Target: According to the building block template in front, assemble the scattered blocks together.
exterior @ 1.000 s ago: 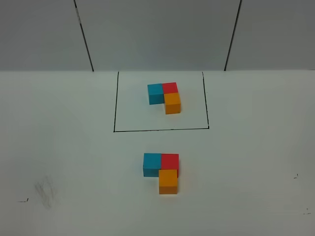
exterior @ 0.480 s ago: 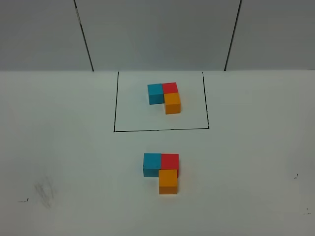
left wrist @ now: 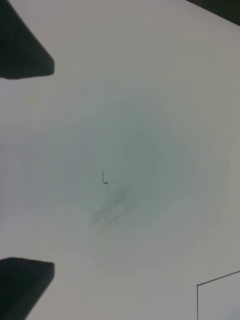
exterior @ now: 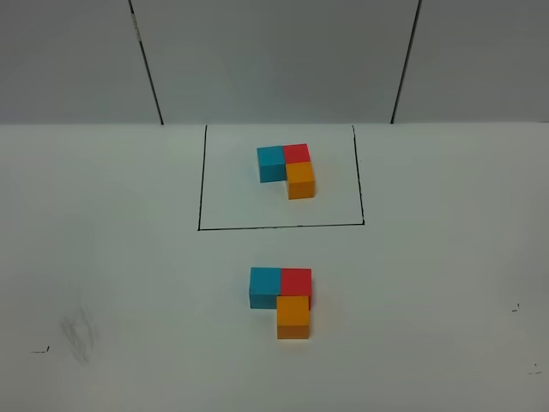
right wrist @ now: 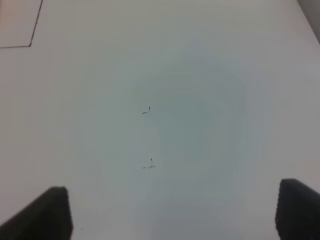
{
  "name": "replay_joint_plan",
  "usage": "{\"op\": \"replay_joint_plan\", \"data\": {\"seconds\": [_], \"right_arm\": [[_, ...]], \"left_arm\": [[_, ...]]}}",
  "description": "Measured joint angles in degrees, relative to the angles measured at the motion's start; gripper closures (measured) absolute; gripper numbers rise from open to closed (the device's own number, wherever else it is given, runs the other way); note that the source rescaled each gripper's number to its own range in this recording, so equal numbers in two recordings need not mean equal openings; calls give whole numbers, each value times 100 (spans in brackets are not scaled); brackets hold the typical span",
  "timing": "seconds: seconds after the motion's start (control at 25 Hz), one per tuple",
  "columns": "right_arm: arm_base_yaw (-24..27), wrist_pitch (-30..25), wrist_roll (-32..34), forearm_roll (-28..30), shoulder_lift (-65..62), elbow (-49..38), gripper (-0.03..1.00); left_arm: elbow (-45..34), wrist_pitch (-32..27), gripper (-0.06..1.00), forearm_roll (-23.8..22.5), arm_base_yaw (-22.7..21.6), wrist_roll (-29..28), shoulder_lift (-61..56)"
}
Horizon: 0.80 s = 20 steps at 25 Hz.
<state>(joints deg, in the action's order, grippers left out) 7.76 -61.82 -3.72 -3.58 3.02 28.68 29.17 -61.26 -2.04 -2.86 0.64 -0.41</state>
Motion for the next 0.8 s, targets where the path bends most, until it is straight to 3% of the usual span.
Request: {"op": "replay_joint_plan", "data": {"seconds": [0.8], "right_arm": [[0, 4, 30, 0, 0, 0, 7]], "left_arm": [[0, 0, 10, 0, 0, 0, 0]]}}
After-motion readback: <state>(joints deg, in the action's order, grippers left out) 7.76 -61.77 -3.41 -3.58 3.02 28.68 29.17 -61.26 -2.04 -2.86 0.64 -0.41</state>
